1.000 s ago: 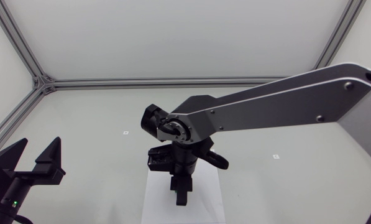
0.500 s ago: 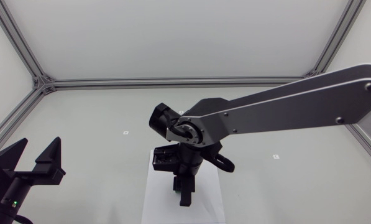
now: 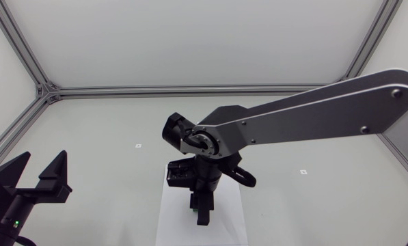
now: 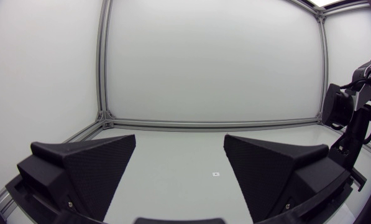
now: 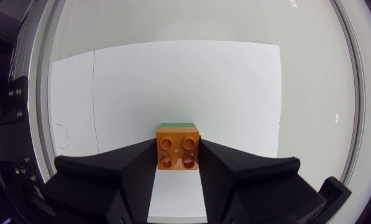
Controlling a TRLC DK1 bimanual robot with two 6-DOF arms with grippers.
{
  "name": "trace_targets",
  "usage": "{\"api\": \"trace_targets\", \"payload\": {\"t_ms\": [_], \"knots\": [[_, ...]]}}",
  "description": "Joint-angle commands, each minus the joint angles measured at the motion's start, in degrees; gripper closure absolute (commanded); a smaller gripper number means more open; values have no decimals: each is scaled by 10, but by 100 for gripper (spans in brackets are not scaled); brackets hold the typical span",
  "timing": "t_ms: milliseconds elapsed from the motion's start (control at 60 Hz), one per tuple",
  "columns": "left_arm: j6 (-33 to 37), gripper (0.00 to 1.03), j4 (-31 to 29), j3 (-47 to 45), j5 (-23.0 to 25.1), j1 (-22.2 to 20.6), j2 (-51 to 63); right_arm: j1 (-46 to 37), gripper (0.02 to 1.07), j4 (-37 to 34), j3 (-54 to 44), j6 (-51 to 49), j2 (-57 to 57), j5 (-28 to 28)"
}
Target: Pick up the orange 2x2 brick with the right arm and stack it on top of the green 2x2 brick in the center
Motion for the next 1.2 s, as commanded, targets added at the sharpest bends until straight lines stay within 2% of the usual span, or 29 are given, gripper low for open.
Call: {"api": "trace_targets", "payload": {"t_ms": [0,283,433,517,717,1183], "knots": [[7,4,-8,-23,2,3,-5,-11,101,-15,-66,-13,74,21],[7,4,-8,-23,3,3,-5,-12,101,-2,-72,-9,60,22],[7,4,-8,-23,2,3,-5,-12,87,-3,-69,-9,46,22],[7,4,-8,-23,2,3,-5,-12,75,-3,-66,-9,43,22],[7,4,-8,-23,2,3,-5,-12,63,2,-65,-9,33,21],[7,4,-8,-23,2,3,-5,-7,63,8,-57,-9,22,11]]}}
